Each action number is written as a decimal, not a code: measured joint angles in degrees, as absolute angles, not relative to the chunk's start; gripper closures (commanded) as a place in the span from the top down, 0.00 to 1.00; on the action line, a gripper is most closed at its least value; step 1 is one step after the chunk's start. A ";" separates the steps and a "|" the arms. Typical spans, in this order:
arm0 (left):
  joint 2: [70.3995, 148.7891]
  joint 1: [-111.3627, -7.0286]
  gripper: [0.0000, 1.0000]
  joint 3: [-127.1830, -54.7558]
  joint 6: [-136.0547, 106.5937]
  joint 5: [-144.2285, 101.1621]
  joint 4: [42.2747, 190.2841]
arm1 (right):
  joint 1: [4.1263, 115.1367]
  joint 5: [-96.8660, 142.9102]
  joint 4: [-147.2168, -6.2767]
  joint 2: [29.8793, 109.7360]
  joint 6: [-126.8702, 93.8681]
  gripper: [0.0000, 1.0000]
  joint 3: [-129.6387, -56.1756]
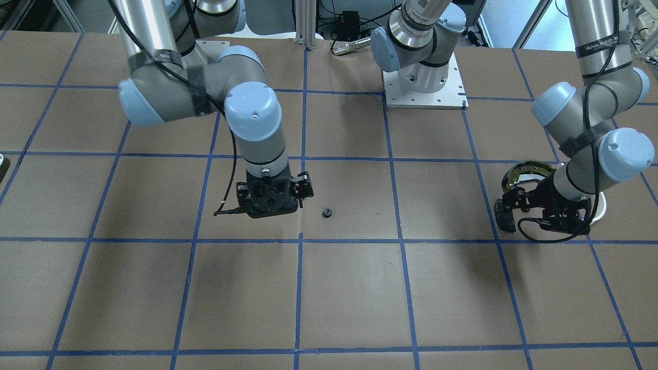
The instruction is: Place bearing gear from tray to pile
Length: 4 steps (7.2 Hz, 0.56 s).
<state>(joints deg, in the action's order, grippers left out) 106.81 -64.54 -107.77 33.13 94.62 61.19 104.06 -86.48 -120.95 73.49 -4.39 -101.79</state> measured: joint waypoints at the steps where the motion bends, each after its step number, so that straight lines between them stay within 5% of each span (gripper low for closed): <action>1: 105.68 -68.84 1.00 -106.58 27.07 92.69 63.32 | 97.77 -86.53 -115.69 77.62 2.15 1.00 -101.65; 4: 104.31 -84.99 1.00 -105.89 7.80 89.26 63.60 | 87.02 -87.57 -101.46 87.52 6.03 1.00 -97.56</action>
<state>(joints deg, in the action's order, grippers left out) 104.31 -84.99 -105.89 7.80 89.26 63.60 87.02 -87.57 -101.46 87.52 6.03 -97.56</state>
